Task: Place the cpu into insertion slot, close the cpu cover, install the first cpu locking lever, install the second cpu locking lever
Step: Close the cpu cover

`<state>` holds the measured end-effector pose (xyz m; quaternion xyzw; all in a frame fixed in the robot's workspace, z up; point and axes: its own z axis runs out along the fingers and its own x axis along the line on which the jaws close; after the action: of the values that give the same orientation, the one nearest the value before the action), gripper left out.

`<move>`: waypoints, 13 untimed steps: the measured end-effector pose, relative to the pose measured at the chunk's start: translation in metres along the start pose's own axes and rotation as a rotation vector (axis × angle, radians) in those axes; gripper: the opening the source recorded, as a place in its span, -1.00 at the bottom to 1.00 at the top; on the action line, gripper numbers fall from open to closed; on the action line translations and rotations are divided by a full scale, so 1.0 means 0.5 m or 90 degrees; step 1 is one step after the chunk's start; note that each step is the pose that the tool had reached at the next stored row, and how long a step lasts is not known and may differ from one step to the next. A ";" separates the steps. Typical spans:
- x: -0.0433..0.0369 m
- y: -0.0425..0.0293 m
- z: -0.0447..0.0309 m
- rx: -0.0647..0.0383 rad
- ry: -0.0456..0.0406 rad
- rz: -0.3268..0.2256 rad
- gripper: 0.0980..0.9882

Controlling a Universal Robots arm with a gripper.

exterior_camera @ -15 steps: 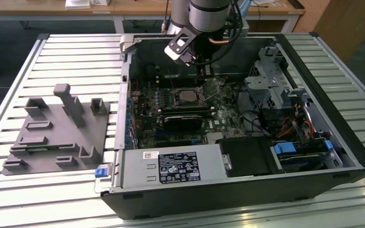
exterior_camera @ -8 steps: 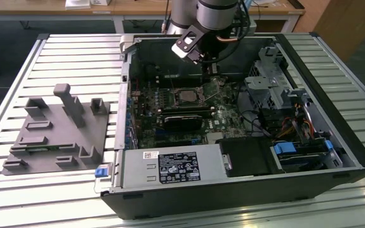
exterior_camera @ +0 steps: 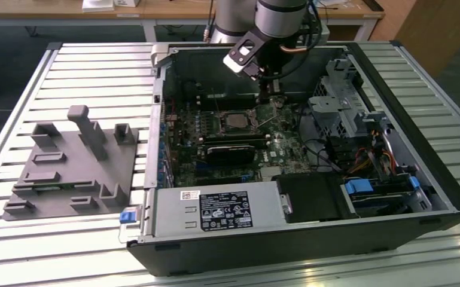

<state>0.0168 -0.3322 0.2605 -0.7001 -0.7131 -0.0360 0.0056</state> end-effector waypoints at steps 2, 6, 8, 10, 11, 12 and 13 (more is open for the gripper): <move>0.000 0.006 0.000 0.000 0.0000 0.000 -0.98; 0.000 0.015 0.001 0.000 0.0001 -0.001 -0.98; 0.000 0.019 0.002 0.001 0.0002 -0.004 -0.98; -0.001 0.024 0.003 0.001 0.0003 -0.007 -0.98; -0.001 0.027 0.003 0.001 0.0002 -0.007 -0.98; -0.001 0.030 0.003 0.001 0.0003 -0.007 -0.98; -0.001 0.034 0.004 0.001 0.0003 -0.007 -0.98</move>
<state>0.0338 -0.3322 0.2593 -0.6964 -0.7167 -0.0357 0.0061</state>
